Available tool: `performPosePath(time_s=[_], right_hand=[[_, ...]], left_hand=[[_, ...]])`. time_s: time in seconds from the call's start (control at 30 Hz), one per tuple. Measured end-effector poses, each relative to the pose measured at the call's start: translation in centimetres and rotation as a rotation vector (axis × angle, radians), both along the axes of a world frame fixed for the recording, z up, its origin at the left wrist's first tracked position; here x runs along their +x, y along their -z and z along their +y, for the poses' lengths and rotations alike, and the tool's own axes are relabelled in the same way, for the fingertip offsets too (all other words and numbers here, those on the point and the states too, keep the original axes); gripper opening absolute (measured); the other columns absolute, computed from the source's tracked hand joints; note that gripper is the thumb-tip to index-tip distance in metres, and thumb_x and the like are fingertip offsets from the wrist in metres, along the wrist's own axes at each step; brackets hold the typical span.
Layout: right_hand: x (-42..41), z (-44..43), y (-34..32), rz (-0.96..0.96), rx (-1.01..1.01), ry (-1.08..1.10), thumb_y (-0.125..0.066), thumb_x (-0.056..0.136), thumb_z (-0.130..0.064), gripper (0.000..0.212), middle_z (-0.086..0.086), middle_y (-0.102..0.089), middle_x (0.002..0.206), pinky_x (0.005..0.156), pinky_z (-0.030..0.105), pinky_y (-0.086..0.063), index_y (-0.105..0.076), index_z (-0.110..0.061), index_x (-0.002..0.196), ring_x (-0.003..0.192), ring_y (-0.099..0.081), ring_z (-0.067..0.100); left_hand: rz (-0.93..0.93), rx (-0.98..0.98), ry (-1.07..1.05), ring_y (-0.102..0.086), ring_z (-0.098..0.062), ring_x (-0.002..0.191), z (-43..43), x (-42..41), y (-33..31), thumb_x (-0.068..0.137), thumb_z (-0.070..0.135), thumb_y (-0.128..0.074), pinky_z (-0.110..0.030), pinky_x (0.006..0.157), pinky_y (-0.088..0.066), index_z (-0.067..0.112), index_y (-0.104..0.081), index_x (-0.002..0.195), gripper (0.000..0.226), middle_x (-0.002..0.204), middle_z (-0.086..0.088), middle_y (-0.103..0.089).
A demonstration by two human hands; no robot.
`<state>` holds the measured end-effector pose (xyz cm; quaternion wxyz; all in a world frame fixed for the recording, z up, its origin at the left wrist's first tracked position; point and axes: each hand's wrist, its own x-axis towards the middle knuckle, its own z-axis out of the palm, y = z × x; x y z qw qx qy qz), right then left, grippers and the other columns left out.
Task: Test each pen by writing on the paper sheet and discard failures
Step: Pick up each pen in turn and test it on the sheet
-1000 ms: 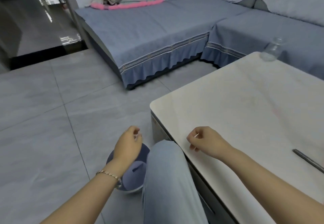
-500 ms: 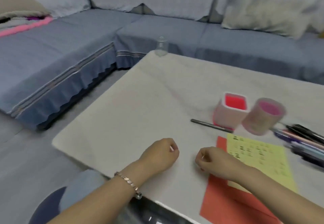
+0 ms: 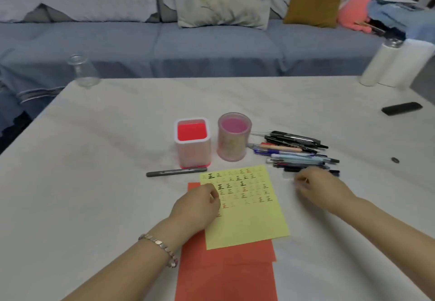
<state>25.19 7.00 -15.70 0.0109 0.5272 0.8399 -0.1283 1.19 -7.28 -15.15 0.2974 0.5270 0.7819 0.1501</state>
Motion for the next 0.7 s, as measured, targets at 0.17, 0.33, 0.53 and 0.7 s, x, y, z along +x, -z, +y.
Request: performPosePath(time_s=[0.17,0.33,0.53,0.7], right_hand=[[1.9,3.2,1.3,-0.180,0.171,-0.025,-0.046,0.091,-0.013,0.025,0.007,-0.057,0.120,0.084,0.035,-0.041,-0.057,-0.013,0.113,0.111,-0.049,0.028],[2.3,3.9,1.5,-0.242,0.185,-0.108,-0.047,0.093,-0.023,0.023,0.002,-0.057,0.118,0.086,0.029,-0.034,-0.051,-0.018,0.115,0.113,-0.046,0.022],[1.7,0.6,-1.1,0.017,0.184,-0.216,-0.051,0.090,-0.016,0.024,0.005,-0.061,0.111,0.079,0.033,-0.040,-0.061,-0.015,0.111,0.096,-0.059,0.029],[-1.6,-4.5,-6.4,0.304,0.101,-0.363,-0.060,0.086,-0.021,0.018,-0.008,-0.057,0.088,0.065,0.026,-0.042,-0.067,-0.024,0.102,0.075,-0.053,0.008]], left_hand=[[0.016,0.049,0.016,-0.059,-0.014,0.083,0.8,0.4,0.3,0.092,0.025,-0.044,-0.028,0.074,-0.047,0.025,-0.057,0.096,0.013,0.077,0.016,-0.056],[-0.003,0.066,-0.031,-0.059,-0.012,0.079,0.6,0.1,0.1,0.091,0.024,-0.047,-0.030,0.076,-0.049,0.028,-0.056,0.092,0.010,0.078,0.015,-0.058],[-0.117,0.210,0.018,-0.057,-0.007,0.087,1.5,2.1,-1.1,0.091,0.023,-0.051,-0.028,0.081,-0.047,0.026,-0.052,0.115,0.024,0.099,0.014,-0.057],[-0.118,0.550,0.273,-0.026,0.007,0.123,1.2,3.8,-2.6,0.092,0.037,-0.050,-0.001,0.096,-0.018,0.031,-0.031,0.138,0.050,0.128,0.024,-0.030]])
